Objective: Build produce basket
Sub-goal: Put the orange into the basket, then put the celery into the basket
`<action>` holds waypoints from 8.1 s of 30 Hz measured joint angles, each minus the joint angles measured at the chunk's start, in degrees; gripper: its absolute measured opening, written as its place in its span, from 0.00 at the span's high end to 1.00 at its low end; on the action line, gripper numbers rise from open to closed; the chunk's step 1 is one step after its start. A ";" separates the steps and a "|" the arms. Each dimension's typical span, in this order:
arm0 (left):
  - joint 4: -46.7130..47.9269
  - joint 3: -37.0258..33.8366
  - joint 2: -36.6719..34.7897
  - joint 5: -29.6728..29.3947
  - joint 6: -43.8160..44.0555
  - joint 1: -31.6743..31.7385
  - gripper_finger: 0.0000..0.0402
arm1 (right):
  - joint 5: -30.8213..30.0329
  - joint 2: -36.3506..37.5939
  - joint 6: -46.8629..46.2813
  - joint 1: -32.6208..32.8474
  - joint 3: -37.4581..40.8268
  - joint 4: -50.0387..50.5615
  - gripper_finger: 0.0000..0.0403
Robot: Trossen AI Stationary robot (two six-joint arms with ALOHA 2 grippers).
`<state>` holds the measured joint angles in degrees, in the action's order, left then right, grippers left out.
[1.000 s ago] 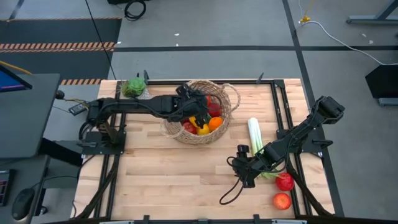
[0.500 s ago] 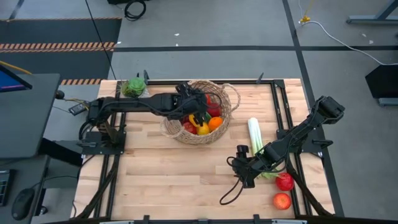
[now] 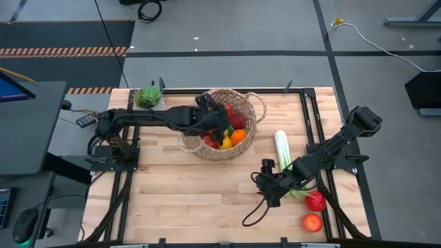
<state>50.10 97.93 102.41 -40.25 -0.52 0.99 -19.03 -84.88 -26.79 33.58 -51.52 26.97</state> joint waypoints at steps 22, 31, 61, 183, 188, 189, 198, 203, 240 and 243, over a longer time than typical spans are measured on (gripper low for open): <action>-0.51 0.00 0.00 0.03 -16.64 -3.62 0.12 | -22.10 4.61 31.64 -9.01 -16.38 1.28 0.31; -3.34 0.00 -0.02 0.01 -16.32 -3.67 0.12 | -18.72 4.53 41.56 -16.60 -16.40 -4.28 0.31; -10.04 0.00 -0.13 1.61 -15.19 -8.15 0.12 | -16.82 4.14 43.04 -37.18 -16.29 -9.14 0.31; -39.08 -0.02 12.96 28.30 -0.15 -19.82 0.12 | 5.49 9.96 -47.93 2.23 21.65 17.15 0.31; -39.07 -0.02 12.96 28.30 -0.13 -19.80 0.12 | 3.26 9.99 -46.80 2.23 22.18 17.10 0.34; -39.07 -0.02 12.96 28.30 -0.15 -19.80 0.12 | 3.20 9.97 -46.44 2.23 22.19 16.85 0.35; -39.04 -0.02 12.94 28.30 -0.15 -19.76 0.12 | 0.49 9.82 -42.38 2.17 22.42 13.12 0.51; -38.59 -0.02 12.92 28.30 -0.15 -19.76 0.12 | 0.46 9.82 -40.31 2.19 22.42 12.19 0.61; -25.71 0.00 5.03 19.00 0.39 -24.43 0.12 | 11.09 9.82 -24.17 3.25 22.29 -12.28 0.85; -24.84 0.00 4.94 13.61 -0.19 -24.64 0.12 | 11.80 9.82 -21.89 3.62 22.29 -14.79 0.85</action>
<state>25.26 97.93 107.35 -26.64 -0.71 -23.65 -7.22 -75.07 -48.67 37.20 -29.23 12.19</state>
